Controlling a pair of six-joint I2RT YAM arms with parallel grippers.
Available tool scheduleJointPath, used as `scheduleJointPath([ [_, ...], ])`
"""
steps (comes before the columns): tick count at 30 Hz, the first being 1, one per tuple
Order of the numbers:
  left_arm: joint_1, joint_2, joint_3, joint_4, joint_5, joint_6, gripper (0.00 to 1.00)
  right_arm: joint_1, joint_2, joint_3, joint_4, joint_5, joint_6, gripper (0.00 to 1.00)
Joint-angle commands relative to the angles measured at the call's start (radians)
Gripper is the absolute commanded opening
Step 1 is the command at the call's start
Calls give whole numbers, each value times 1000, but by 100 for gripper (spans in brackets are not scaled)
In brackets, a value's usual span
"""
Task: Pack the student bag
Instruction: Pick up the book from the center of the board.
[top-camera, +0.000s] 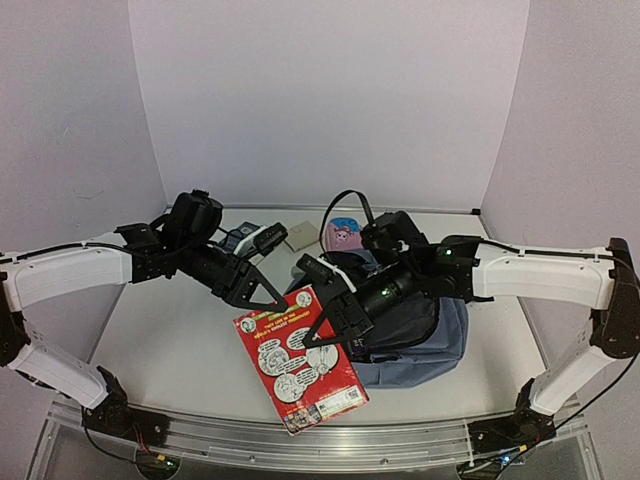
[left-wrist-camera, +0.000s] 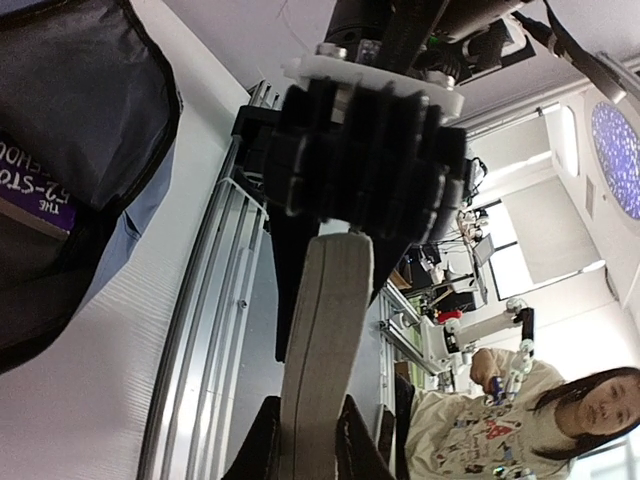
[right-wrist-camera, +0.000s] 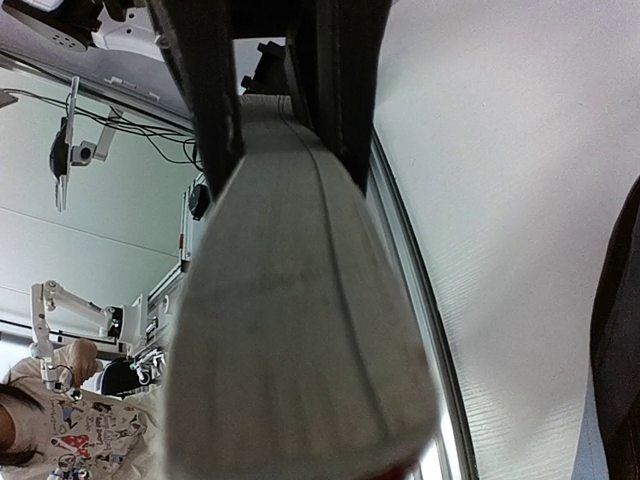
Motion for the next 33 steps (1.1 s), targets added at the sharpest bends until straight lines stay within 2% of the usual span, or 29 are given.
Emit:
scheduleJointPath([
  [1,-2,-34,-4,0,16,-4,1,-14,-10,23,47,-5,-19,0],
  [3,-3,-58,-21,28,-9,-17,0,-26,-12,18,50,8,-15,17],
  [6,-1,-106,-57,103,-113,-64,0,-47,-25,10,61,37,-11,49],
  [8,-1,-141,-81,161,-200,-104,0,-55,-39,3,74,76,-5,73],
  [10,-1,-167,-107,213,-282,-149,0,-65,-64,-16,99,121,4,90],
  [11,-1,-181,-116,239,-316,-164,0,-75,-79,-31,117,153,14,95],
  [13,0,-215,-139,298,-383,-197,0,-108,-118,-79,187,184,60,98],
  [23,0,-390,-285,601,-717,-287,0,-255,-299,-339,567,316,352,98],
  [29,0,-399,-311,703,-777,-330,0,-261,-287,-449,815,269,485,98],
  [33,0,-381,-344,836,-797,-389,0,-259,-238,-485,949,219,561,98],
])
